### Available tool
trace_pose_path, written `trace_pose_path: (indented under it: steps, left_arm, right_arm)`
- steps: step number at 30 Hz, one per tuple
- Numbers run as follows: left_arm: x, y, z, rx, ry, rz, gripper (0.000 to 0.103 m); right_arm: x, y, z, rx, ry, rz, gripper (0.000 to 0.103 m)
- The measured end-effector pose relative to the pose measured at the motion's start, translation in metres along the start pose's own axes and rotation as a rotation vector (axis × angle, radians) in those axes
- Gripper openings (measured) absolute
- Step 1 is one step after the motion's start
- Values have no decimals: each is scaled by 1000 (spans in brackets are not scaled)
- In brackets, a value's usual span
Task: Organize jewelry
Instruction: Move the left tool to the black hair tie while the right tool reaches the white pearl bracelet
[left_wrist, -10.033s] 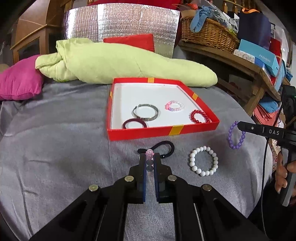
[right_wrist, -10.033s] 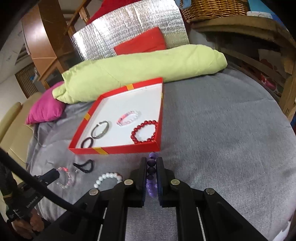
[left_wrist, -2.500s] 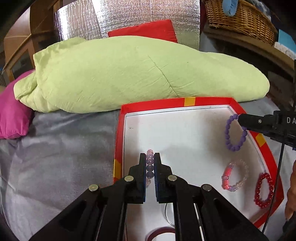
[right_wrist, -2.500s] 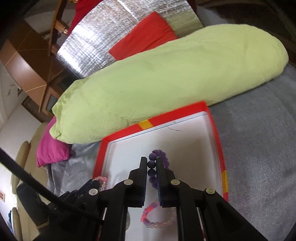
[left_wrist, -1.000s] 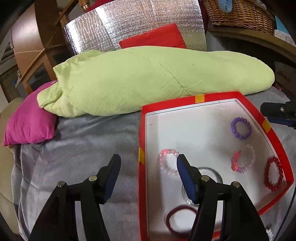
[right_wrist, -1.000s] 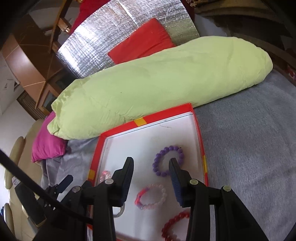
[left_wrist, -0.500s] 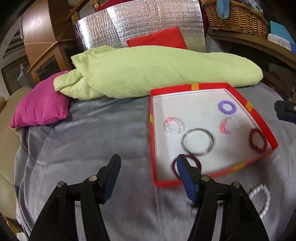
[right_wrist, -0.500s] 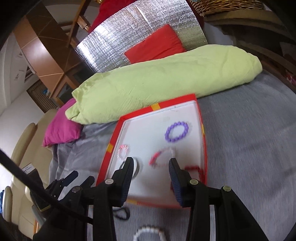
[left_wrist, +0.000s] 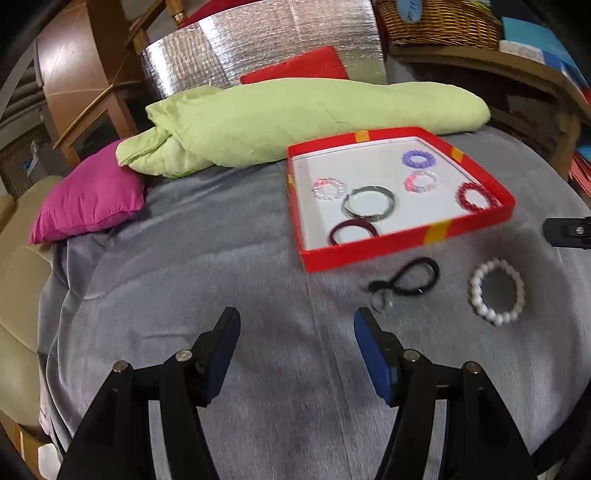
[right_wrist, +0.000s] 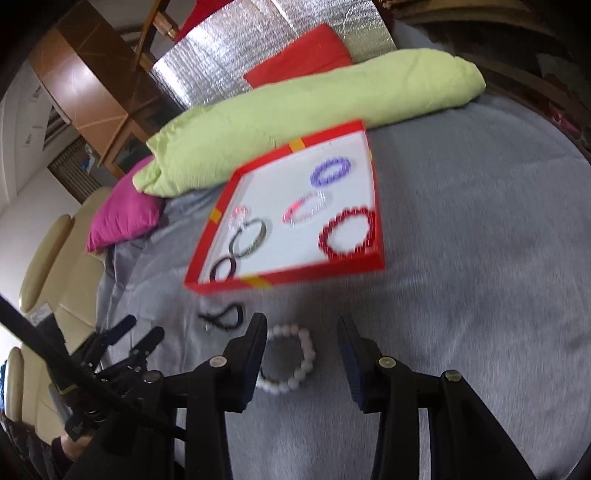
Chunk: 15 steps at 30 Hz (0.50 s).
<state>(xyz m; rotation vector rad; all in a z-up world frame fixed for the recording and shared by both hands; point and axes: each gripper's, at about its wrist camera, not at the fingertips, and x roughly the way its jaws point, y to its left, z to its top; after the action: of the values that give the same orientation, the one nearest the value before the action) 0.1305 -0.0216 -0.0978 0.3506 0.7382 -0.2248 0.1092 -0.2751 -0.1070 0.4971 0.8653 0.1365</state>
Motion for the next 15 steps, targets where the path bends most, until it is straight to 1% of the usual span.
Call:
trace_pose_path:
  steps: [4, 9, 12, 14, 15]
  left_arm:
    - [1, -5, -2, 30, -2, 15, 65]
    - [9, -6, 1, 11, 23, 12, 65]
    - [13, -6, 3, -8, 36, -8, 65]
    - [15, -6, 5, -27, 43, -27, 65]
    - [16, -5, 6, -41, 47, -46, 65]
  right_arm:
    - [12, 1, -11, -12, 43, -17, 42]
    - [31, 8, -15, -37, 77, -43, 42]
    - [41, 8, -17, -38, 106, -69, 41]
    - [47, 8, -19, -51, 116, -92, 34]
    - [49, 10, -19, -67, 112, -109, 27]
